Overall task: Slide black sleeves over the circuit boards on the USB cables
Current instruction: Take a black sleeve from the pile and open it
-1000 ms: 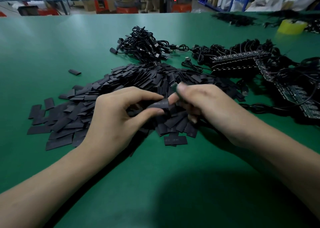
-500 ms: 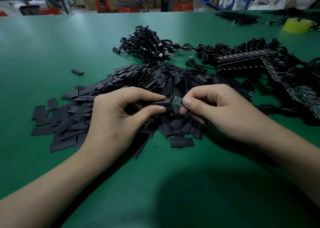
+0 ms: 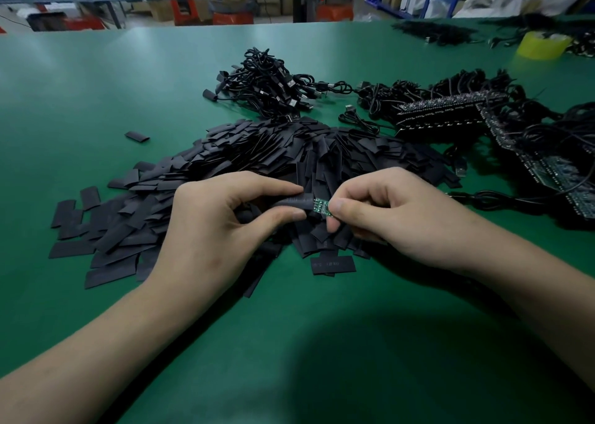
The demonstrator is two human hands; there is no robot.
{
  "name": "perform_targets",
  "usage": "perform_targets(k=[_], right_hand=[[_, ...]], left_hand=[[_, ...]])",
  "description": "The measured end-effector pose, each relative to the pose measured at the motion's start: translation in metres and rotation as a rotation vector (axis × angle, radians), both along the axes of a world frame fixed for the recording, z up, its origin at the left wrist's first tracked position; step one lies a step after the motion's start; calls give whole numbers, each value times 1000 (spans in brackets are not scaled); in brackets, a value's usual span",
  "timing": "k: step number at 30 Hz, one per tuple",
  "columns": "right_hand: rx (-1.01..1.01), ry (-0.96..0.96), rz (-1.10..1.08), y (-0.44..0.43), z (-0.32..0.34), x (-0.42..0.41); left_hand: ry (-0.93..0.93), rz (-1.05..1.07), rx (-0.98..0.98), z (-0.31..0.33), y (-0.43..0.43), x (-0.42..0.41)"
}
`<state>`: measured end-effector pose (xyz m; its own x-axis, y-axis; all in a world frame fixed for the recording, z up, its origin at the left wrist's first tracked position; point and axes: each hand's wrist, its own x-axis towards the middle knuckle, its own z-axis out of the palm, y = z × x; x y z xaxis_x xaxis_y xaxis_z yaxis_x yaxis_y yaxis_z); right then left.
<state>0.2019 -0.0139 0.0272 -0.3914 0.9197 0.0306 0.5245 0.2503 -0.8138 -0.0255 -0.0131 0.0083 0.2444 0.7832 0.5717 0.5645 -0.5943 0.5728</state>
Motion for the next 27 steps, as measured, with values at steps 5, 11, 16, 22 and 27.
perform_targets(k=[5, 11, 16, 22, 27], right_hand=[[5, -90, -1, -1, 2, -1], [55, -176, -6, -2, 5, 0], [-76, -40, 26, 0, 6, 4], [88, -158, -42, -3, 4, -1], [135, -169, -62, -3, 7, -1]], left_hand=[[108, -79, -1, 1, 2, -2], [252, -110, 108, 0, 3, -2], [238, -139, 123, 1, 3, -3], [180, -101, 73, 0, 1, -2], [144, -83, 32, 1, 2, -1]])
